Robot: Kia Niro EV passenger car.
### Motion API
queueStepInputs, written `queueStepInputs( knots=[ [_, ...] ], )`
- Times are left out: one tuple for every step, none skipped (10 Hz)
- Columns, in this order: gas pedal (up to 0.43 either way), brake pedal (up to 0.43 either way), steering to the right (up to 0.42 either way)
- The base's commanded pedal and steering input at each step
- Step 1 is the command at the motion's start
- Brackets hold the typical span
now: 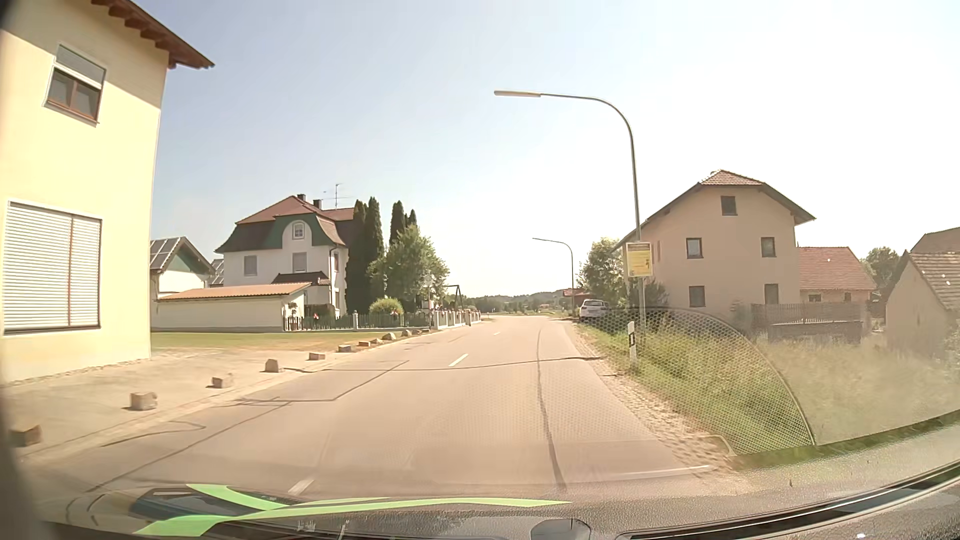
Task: Follow the waypoints while adhering to traffic rules and regulations
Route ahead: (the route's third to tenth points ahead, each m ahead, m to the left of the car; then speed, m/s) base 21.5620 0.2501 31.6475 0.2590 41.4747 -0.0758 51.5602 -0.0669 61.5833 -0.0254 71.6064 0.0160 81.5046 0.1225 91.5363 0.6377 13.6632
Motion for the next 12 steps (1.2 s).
queueStepInputs(
  knots=[
    [0.169, 0.0, 0.006],
    [0.169, 0.0, 0.006],
    [0.169, 0.0, 0.006],
    [0.177, 0.0, 0.007],
    [0.189, 0.0, 0.007],
    [0.189, 0.0, 0.007],
    [0.189, 0.0, 0.006],
    [0.189, 0.0, 0.005],
    [0.189, 0.0, 0.005],
    [0.177, 0.0, 0.007],
    [0.169, 0.0, 0.008],
    [0.169, 0.0, 0.008]
  ],
)
